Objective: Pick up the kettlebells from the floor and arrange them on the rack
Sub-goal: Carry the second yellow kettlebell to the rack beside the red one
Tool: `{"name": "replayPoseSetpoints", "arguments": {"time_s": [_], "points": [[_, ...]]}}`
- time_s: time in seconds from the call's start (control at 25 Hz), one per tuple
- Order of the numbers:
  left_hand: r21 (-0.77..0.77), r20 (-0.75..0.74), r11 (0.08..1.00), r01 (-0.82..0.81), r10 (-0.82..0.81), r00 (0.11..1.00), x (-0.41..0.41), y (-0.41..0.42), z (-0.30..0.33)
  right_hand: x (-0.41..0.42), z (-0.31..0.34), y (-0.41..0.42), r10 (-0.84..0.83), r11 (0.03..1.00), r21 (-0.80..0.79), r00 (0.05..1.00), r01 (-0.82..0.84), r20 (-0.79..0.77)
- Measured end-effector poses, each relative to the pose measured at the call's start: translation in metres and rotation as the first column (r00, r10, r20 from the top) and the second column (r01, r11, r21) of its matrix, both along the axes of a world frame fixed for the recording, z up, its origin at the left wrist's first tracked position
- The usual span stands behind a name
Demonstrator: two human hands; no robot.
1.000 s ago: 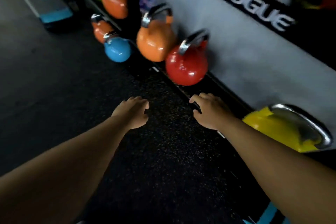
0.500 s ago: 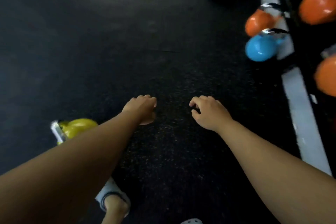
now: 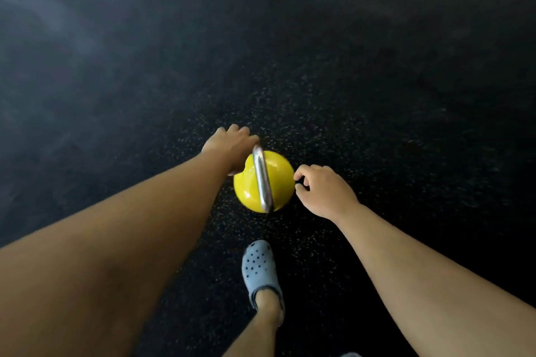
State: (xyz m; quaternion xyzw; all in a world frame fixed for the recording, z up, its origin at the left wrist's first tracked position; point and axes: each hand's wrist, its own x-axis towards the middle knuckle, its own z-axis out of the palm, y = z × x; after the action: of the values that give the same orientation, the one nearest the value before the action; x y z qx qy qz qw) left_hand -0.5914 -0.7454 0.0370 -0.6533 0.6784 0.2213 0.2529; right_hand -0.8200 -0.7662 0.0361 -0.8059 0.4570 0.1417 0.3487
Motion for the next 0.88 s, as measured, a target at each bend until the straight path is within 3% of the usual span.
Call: {"name": "replayPoseSetpoints", "arguments": {"time_s": [0.24, 0.44, 0.64, 0.76, 0.88], "points": [[-0.022, 0.074, 0.957, 0.289, -0.287, 0.955, 0.025, -0.002, -0.080, 0.057, -0.092, 0.035, -0.120, 0.958, 0.244, 0.983, 0.152, -0.141], [-0.069, 0.028, 0.918, 0.389, -0.388, 0.921, -0.001, -0.021, -0.129, 0.052, -0.138, 0.060, -0.477, 0.787, 0.426, 0.878, 0.446, -0.037], [-0.015, -0.018, 0.861, 0.509, -0.509, 0.860, -0.015, -0.031, -0.133, 0.051, -0.151, 0.066, -0.574, 0.708, 0.509, 0.819, 0.490, 0.009], [0.071, -0.117, 0.897, 0.437, -0.428, 0.896, -0.040, -0.030, -0.120, 0.020, -0.146, 0.064, -0.619, 0.705, 0.446, 0.786, 0.551, 0.007], [0.114, -0.194, 0.951, 0.286, -0.261, 0.946, -0.079, -0.020, -0.105, -0.034, -0.133, 0.054, -0.552, 0.785, 0.336, 0.834, 0.520, 0.001]]}}
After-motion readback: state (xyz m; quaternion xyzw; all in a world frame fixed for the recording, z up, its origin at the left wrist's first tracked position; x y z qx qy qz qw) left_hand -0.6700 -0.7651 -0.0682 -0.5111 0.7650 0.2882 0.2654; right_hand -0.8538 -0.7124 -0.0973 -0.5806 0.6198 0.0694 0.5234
